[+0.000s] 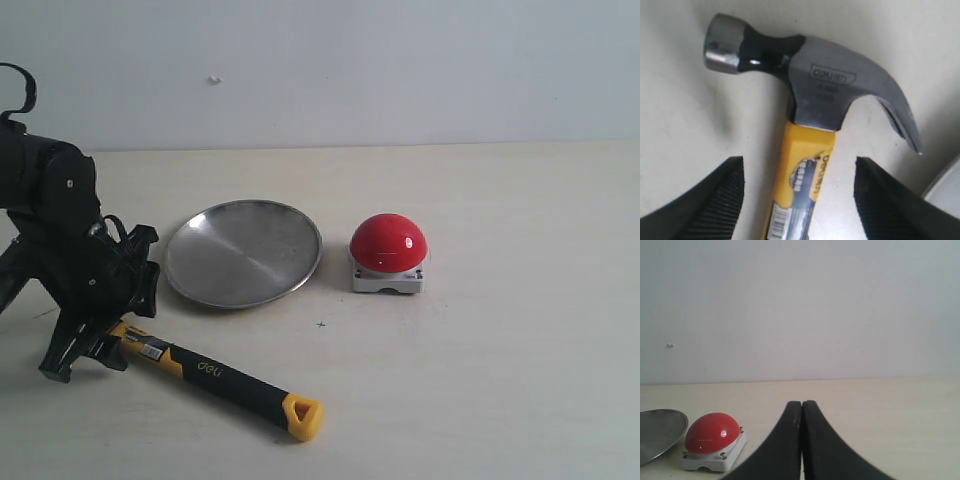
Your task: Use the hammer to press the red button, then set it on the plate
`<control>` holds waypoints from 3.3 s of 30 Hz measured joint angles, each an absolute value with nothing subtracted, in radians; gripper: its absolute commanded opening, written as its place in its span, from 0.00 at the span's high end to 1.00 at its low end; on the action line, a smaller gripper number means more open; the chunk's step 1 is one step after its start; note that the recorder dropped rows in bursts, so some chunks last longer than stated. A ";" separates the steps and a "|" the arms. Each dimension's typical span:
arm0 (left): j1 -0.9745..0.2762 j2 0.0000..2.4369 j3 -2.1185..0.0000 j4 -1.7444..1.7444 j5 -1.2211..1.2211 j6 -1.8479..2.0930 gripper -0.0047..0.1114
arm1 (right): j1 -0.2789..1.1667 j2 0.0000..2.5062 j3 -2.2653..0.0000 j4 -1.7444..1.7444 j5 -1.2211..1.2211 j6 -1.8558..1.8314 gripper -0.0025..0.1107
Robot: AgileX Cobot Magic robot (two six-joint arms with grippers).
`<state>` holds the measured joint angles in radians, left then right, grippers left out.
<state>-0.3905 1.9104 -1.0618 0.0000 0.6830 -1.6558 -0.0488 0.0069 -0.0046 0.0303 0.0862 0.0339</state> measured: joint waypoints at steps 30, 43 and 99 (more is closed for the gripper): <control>-0.394 1.956 -1.062 -0.033 0.703 -1.607 0.82 | -0.049 0.007 -0.005 0.030 0.086 0.034 0.98; -0.394 1.956 -1.062 -0.056 0.716 -1.533 0.96 | -0.049 0.007 -0.005 0.030 0.086 0.034 0.98; -0.394 1.956 -1.063 -0.072 0.789 -0.913 0.96 | -0.049 0.007 -0.005 0.030 0.086 0.034 0.98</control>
<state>-0.3943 1.9557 -1.0635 -0.0721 0.7887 -0.9127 -0.0488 0.0069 -0.0046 0.0303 0.0862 0.0339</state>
